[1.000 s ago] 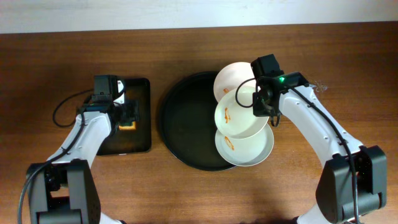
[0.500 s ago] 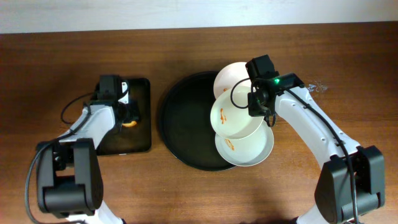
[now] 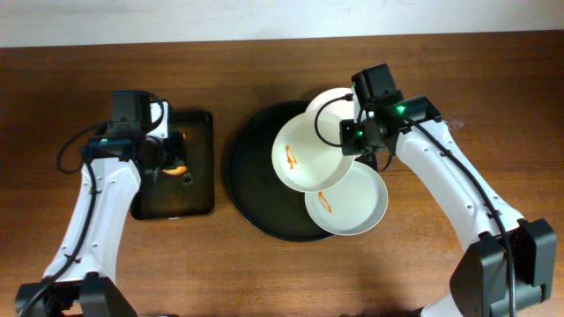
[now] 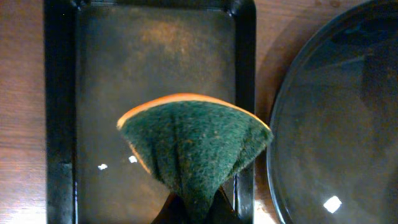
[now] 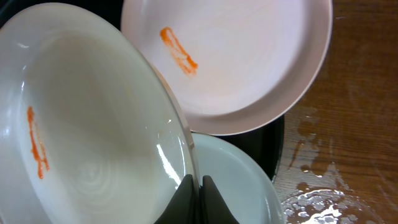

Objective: Clean dirty plates on tray and stack at the side

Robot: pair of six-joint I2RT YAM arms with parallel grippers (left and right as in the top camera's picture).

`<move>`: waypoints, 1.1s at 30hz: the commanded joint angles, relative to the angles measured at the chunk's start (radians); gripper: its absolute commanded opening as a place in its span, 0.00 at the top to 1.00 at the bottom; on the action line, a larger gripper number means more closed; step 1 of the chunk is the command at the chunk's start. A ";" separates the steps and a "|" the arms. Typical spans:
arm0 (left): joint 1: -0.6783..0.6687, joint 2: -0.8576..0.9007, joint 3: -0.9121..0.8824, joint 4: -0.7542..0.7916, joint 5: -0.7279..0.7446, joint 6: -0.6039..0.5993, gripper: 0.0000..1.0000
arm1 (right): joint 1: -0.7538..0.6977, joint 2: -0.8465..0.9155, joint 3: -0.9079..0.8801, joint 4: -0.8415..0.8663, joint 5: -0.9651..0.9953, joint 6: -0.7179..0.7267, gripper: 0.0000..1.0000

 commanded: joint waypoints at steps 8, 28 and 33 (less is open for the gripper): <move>0.094 0.057 0.001 -0.044 0.221 0.019 1.00 | 0.058 -0.024 0.022 0.018 0.129 0.085 0.96; -0.278 0.199 0.001 0.318 0.465 -0.179 1.00 | 0.209 -0.019 0.021 -0.044 0.292 0.262 0.96; -0.367 0.294 0.001 0.400 0.459 -0.253 1.00 | 0.209 0.035 0.021 -0.047 0.285 0.318 0.96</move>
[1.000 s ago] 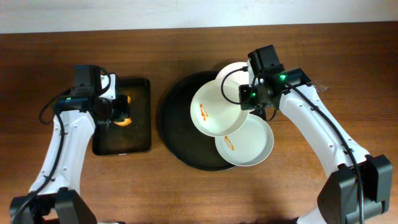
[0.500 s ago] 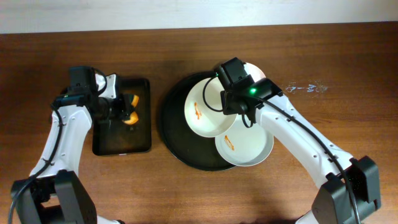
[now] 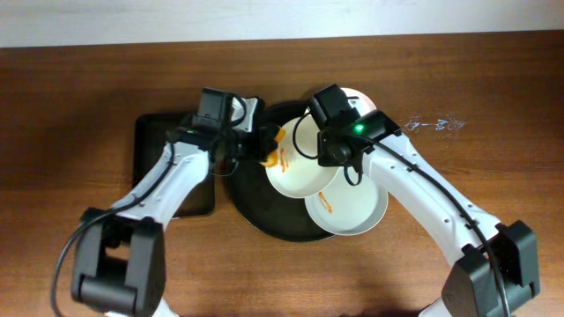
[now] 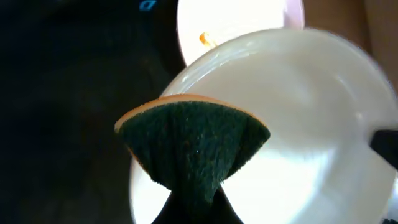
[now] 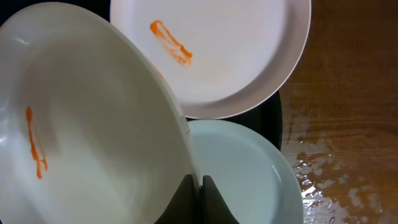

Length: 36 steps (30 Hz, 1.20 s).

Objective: Clean dirty plates on tray and stack at the side
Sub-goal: 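Move the sponge with the left gripper onto the held white plate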

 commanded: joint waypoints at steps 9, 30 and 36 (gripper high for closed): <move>-0.046 0.096 0.003 0.018 -0.015 -0.044 1.00 | 0.001 0.102 0.020 0.009 -0.033 0.093 0.96; -0.216 0.195 -0.016 0.085 -0.217 -0.044 1.00 | 0.001 0.102 0.020 0.027 -0.121 0.092 0.96; -0.235 0.234 -0.075 0.154 -0.217 -0.044 1.00 | 0.001 0.102 0.020 0.027 -0.124 0.092 0.96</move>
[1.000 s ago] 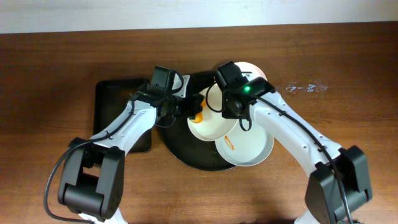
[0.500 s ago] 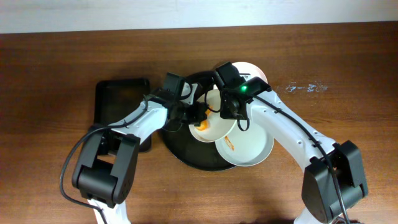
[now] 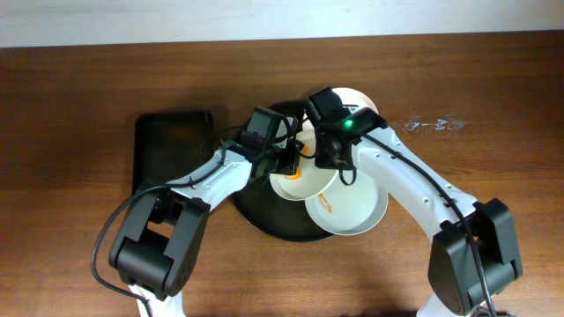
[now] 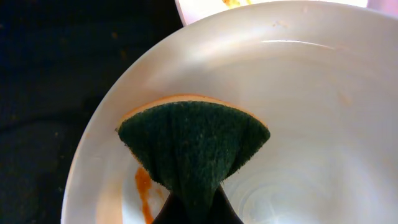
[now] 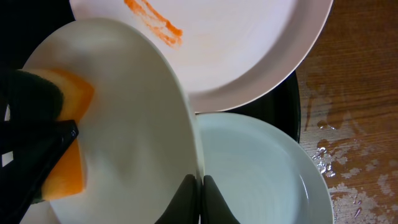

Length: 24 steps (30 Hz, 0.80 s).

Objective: Clean dirty plates on tray and stack at the side
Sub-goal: 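Move the sponge with the left gripper onto the held white plate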

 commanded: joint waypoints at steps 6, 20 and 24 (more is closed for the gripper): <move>-0.046 0.088 -0.061 -0.013 0.003 -0.006 1.00 | 0.014 0.006 0.021 0.024 -0.091 0.007 0.96; -0.046 0.084 -0.060 0.062 -0.073 -0.006 1.00 | -0.127 0.006 -0.006 -0.198 -0.230 -0.029 0.64; -0.046 0.084 -0.061 0.061 -0.073 -0.006 1.00 | -0.139 0.006 -0.133 -0.072 -0.328 -0.029 0.64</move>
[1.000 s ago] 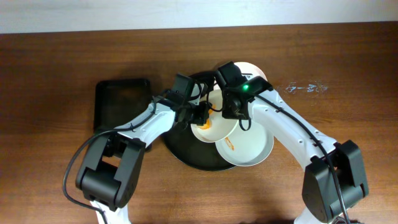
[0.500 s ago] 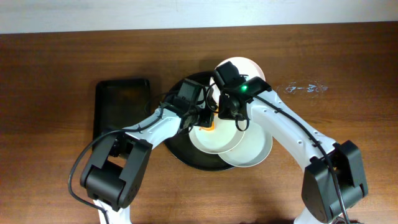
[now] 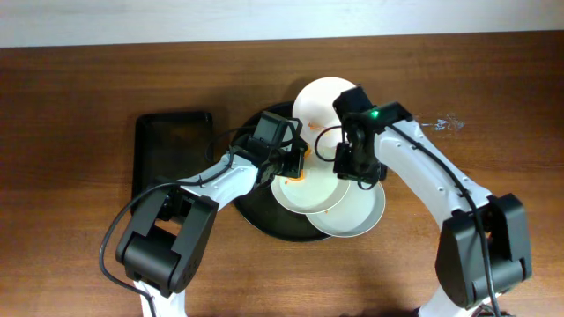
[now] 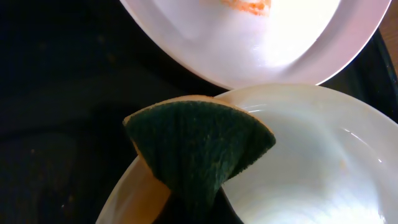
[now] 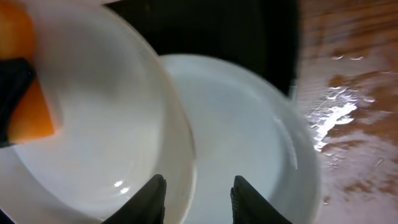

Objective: Clean dirty plates on tray and stack at the side
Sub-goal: 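Move the sponge with the left gripper onto the held white plate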

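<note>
Three white plates lie on the round black tray [image 3: 251,189]. The far plate [image 4: 249,43] carries an orange smear at its top edge. My left gripper [image 4: 196,211] is shut on a green-and-orange sponge [image 4: 199,146], which rests on the left rim of the middle plate [image 3: 313,189]. That plate overlaps the near-right plate [image 3: 361,211]. My right gripper [image 5: 199,202] is open, its fingers [image 5: 152,199] straddling the middle plate's right rim [image 5: 183,143] without gripping it. No smear shows on the middle plate's visible surface.
A black rectangular tray [image 3: 172,163] lies left of the round tray. A wet patch [image 3: 441,123] glistens on the wooden table to the right of the plates, also seen in the right wrist view [image 5: 348,112].
My right gripper has opened and let go of the middle plate, which now lies flatter on the tray. The sponge has shifted from the plate's inside to its left rim.
First my left gripper held the sponge over the rectangular tray while my right gripper held a smeared plate tilted up. Then the sponge was beside that plate, then inside it on the smear. Now the plate is released and its smear no longer shows.
</note>
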Robot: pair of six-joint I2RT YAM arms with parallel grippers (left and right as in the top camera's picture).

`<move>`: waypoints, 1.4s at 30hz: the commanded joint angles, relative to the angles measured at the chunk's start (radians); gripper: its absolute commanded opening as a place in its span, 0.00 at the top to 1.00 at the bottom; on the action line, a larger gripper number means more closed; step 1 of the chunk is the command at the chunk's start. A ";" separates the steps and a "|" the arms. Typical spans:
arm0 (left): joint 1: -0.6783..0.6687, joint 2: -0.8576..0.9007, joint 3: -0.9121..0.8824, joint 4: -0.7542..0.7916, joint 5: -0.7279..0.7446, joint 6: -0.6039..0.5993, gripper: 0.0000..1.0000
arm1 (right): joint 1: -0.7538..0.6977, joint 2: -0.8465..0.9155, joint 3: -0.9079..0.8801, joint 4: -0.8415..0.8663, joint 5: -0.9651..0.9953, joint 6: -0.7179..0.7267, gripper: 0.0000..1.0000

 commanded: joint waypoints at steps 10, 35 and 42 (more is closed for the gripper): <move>-0.016 0.022 -0.035 -0.027 0.008 -0.006 1.00 | 0.002 0.003 -0.160 0.193 -0.093 -0.009 0.96; -0.038 -0.162 -0.313 0.025 -0.109 -0.029 1.00 | 0.002 -0.001 -0.158 0.202 -0.079 -0.009 0.96; -0.093 -0.152 -0.314 0.017 -0.194 -0.058 1.00 | 0.002 -0.001 -0.158 0.206 -0.082 -0.009 0.96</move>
